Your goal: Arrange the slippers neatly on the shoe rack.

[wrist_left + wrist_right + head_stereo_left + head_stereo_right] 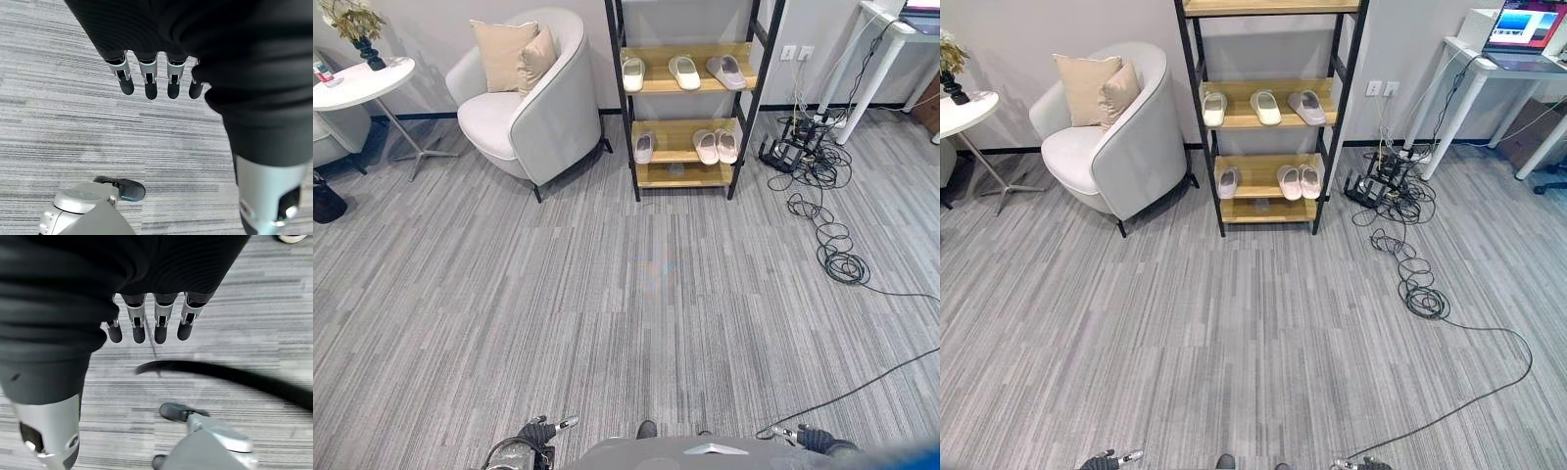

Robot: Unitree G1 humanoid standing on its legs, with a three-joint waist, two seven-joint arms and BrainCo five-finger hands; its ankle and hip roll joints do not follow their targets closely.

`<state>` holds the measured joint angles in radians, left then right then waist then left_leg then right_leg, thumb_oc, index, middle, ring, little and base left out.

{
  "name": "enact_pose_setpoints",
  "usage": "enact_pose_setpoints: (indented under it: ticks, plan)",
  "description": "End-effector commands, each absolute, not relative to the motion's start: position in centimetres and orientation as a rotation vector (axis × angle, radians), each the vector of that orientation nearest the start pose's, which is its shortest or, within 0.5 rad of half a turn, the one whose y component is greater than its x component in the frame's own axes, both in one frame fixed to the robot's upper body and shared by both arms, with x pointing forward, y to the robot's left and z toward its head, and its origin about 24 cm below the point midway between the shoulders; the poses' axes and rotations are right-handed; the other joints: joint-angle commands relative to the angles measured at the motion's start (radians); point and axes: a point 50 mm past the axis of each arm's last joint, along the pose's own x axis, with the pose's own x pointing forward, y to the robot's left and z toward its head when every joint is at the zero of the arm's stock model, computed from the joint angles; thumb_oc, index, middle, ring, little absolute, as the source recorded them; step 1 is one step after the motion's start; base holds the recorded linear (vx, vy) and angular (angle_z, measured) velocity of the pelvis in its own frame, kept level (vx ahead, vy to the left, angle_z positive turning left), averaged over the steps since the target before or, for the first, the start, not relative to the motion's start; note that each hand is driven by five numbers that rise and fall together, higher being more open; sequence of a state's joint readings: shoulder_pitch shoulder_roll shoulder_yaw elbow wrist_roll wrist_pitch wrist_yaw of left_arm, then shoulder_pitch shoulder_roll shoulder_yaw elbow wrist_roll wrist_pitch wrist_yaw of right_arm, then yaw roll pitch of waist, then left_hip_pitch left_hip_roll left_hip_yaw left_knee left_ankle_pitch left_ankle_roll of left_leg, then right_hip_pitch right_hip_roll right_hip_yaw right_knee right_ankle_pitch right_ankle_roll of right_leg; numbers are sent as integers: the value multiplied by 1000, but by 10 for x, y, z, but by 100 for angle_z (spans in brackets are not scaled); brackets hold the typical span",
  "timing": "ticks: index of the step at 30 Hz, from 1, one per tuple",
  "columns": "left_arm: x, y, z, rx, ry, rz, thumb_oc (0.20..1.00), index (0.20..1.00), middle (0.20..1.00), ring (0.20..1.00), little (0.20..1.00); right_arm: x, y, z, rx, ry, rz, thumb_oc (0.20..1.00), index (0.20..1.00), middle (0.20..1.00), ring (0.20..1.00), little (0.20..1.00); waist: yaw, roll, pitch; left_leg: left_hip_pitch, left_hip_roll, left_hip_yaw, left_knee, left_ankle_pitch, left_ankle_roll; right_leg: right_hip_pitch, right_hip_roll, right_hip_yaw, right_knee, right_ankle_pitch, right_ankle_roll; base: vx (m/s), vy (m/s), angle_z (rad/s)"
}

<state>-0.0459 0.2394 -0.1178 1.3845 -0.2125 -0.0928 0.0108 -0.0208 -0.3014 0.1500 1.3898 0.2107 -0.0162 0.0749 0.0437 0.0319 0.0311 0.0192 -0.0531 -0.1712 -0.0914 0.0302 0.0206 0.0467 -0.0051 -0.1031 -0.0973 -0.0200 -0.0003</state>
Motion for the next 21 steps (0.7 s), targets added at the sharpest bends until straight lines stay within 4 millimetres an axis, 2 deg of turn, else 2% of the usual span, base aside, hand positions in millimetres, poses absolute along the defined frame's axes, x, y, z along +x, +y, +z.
enact_pose_setpoints:
  ticks: [1, 6, 10, 13, 15, 16, 18, 19, 21]
  plan:
    - [98, 233, -162, 188, 1209, 149, 1000, 1000, 1000, 1000, 1000, 59, -262, -161, -186, 1358, -116, 1000, 1000, 1000, 1000, 1000, -3, -24, -22, 7, -7, -47, 4, -50, -28, -13, -64, 3, 10, -12, 98, 0, 0, 0]
    - [107, 212, -163, 236, 1193, 31, 1000, 1000, 1000, 1000, 1000, 67, -248, -164, -250, 1342, -10, 1000, 1000, 1000, 1000, 1000, -7, -29, -14, 12, -4, -37, 4, -57, -29, -10, -61, 9, 10, -15, 94, 10, -25, -1]
    - [101, 202, -167, 338, 1233, -85, 1000, 1000, 1000, 1000, 1000, 84, -251, -160, -300, 1299, 11, 1000, 1000, 1000, 1000, 1000, -16, -30, -1, 21, 6, -33, 4, -61, -33, 4, -54, 14, 10, -19, 88, 29, -78, -3]
    - [111, 201, -165, 399, 1201, -126, 1000, 1000, 1000, 1000, 1000, 112, -264, -148, -311, 1186, -48, 1000, 1000, 1000, 1000, 1000, -35, -30, 17, 25, 27, -24, 4, -61, -40, -14, -39, 22, 47, -30, 73, 41, -182, -8]
    - [123, 199, -161, 422, 1151, -151, 1000, 1000, 1000, 1000, 1000, 127, -260, -144, -309, 1129, -26, 1000, 1000, 1000, 1000, 1000, -49, -28, 28, 34, 52, -17, 5, -65, -51, -41, -20, 38, 98, -59, 53, 96, -251, -12]
    - [127, 200, -160, 419, 1136, -143, 1000, 1000, 1000, 1000, 1000, 127, -255, -146, -307, 1133, -6, 1000, 1000, 1000, 1000, 1000, -51, -32, 32, 27, 60, -10, 44, -79, -58, -44, -17, 54, 107, -66, 49, 80, -208, -15]
    - [140, 200, -155, 422, 1079, -130, 1000, 1000, 1000, 1000, 1000, 124, -250, -148, -303, 1144, 12, 1000, 1000, 1000, 1000, 1000, -48, -40, 61, -57, 64, 20, 217, -84, -79, -46, -15, 76, 126, -79, 36, -16, -218, -28]
    - [163, 191, -147, 436, 991, -138, 1000, 1000, 1000, 1000, 1000, 121, -247, -150, -318, 1166, 25, 1000, 1000, 1000, 1000, 1000, -38, -54, 117, -223, 75, 107, 486, -11, -76, -23, -24, 60, 125, -83, 9, -8, -276, -5]
    - [166, 185, -146, 430, 975, -151, 1000, 1000, 1000, 1000, 1000, 115, -249, -152, -335, 1193, 29, 1000, 1000, 1000, 1000, 1000, -25, -56, 129, -302, 59, 148, 516, -21, -62, 1, -29, 52, 113, -95, 8, 125, -148, 28]
